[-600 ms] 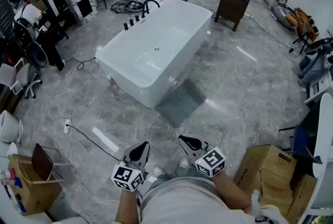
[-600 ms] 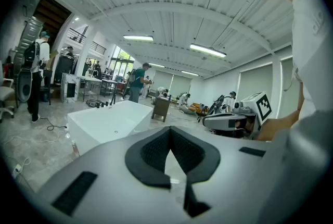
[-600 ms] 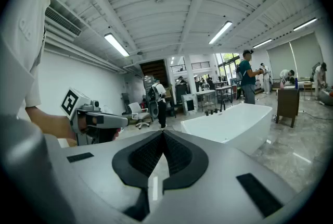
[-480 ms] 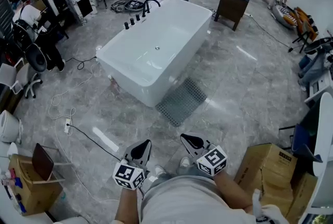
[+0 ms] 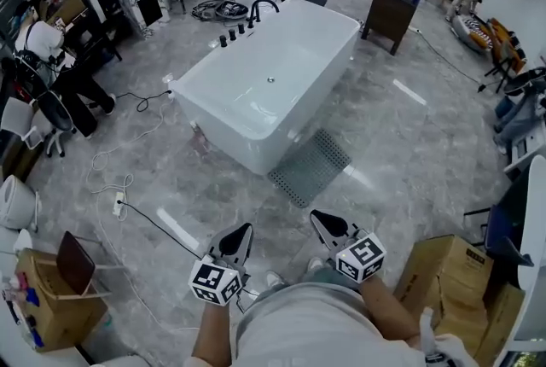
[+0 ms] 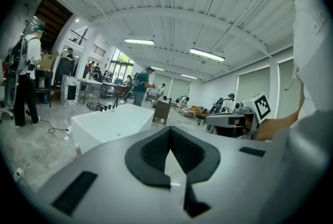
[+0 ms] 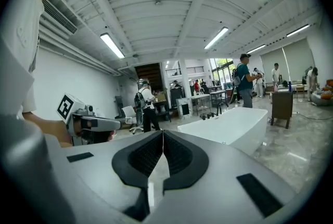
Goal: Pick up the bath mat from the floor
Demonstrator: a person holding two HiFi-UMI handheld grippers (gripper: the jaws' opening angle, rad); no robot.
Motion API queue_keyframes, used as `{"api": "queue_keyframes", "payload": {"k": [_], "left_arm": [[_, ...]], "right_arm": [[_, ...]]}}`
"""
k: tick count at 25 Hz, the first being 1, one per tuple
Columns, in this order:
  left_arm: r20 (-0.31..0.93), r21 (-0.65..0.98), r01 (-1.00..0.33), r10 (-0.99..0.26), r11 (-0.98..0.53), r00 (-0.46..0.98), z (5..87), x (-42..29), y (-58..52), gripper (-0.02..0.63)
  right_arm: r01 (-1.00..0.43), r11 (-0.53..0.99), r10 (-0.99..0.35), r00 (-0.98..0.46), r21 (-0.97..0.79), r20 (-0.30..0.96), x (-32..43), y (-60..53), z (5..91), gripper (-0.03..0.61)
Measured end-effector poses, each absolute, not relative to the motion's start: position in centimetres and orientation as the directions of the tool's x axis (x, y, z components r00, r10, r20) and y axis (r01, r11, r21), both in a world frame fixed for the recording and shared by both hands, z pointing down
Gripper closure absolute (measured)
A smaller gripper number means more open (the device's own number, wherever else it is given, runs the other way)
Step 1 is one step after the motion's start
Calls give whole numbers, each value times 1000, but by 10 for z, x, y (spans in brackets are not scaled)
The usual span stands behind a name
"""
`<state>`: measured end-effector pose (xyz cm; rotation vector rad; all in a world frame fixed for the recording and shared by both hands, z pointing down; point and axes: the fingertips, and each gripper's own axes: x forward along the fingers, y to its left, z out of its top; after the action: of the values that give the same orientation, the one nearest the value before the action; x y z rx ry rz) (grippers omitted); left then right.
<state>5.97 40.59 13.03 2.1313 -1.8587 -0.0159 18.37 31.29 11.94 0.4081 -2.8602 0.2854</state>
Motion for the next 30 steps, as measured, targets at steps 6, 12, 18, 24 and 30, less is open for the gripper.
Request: {"api": "queue_keyframes", "payload": {"k": [6, 12, 18, 24, 30], "left_arm": [[213, 235, -969, -968, -80, 132, 143, 25, 422, 597], [214, 186, -981, -972, -56, 96, 142, 2, 394, 597], [232, 209, -978, -970, -17, 66, 150, -29, 342, 597], [269, 231, -973, -962, 14, 50, 164, -53, 277, 597], [309, 237, -970, -951, 49, 27, 178, -62, 209, 597]], "right_arm": [[-315, 936, -263, -923, -157, 280, 164, 319, 132, 551], [-319, 932, -263, -922, -171, 284, 147, 288, 144, 551], [-301, 934, -239, -927, -191, 289, 118, 230, 156, 549], [-275, 937, -199, -927, -215, 318, 91, 167, 174, 549], [-239, 941, -147, -925, -239, 349, 80, 98, 190, 549]]}}
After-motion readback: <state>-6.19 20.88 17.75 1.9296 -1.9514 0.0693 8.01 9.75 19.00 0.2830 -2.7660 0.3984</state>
